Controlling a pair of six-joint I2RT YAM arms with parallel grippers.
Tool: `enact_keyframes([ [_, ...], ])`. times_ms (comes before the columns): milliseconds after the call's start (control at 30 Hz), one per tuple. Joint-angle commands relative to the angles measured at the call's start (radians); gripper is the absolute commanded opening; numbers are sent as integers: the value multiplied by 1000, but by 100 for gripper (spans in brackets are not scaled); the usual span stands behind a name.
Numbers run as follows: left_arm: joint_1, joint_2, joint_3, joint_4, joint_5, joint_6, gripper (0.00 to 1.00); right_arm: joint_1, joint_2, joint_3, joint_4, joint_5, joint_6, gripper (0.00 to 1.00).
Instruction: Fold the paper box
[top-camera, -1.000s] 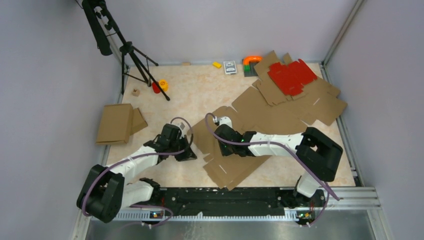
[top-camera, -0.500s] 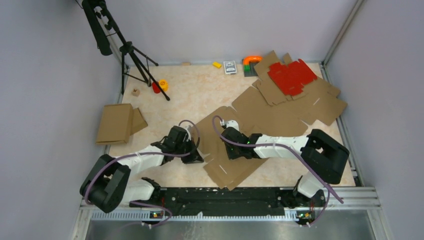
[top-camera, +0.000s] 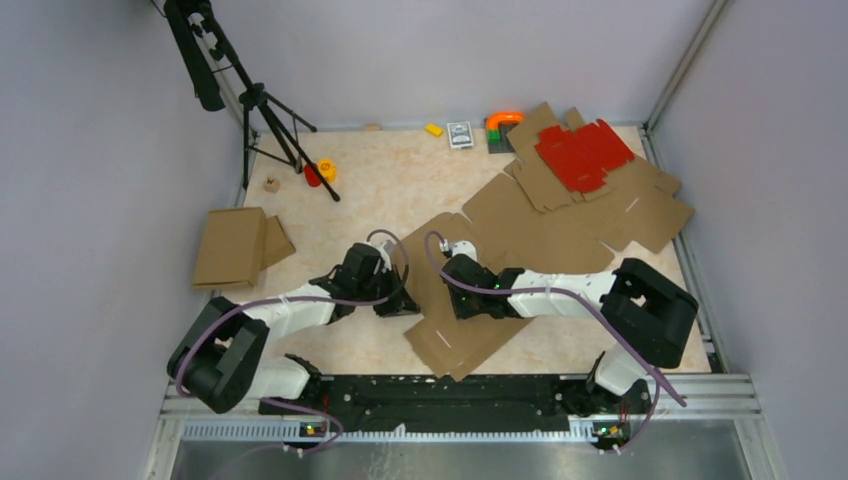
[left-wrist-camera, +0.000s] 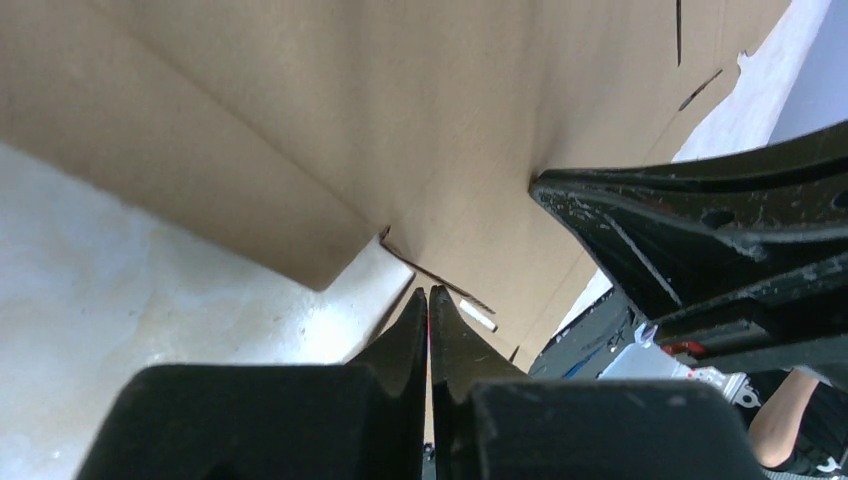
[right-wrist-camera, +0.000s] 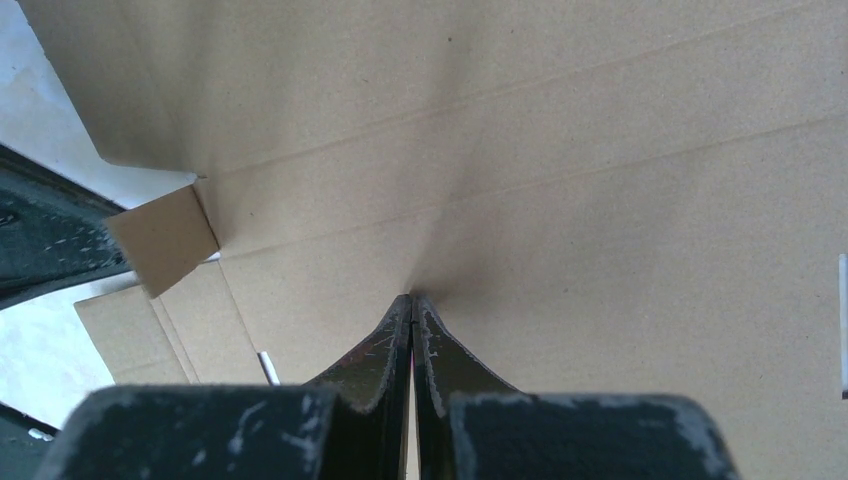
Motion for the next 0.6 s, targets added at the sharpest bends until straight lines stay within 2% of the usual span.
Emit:
enact_keyframes([
  [0,-4,65,56,66,11,6,0,-6,14,-12,21,-24,9,0],
  [333,-24,187,123,62,-15,36,0,-5,17,-14,25,-39,-2,0],
  [567,-75,269,222,-132,-156,121,0,-7,58,5,30,-75,-26,0],
])
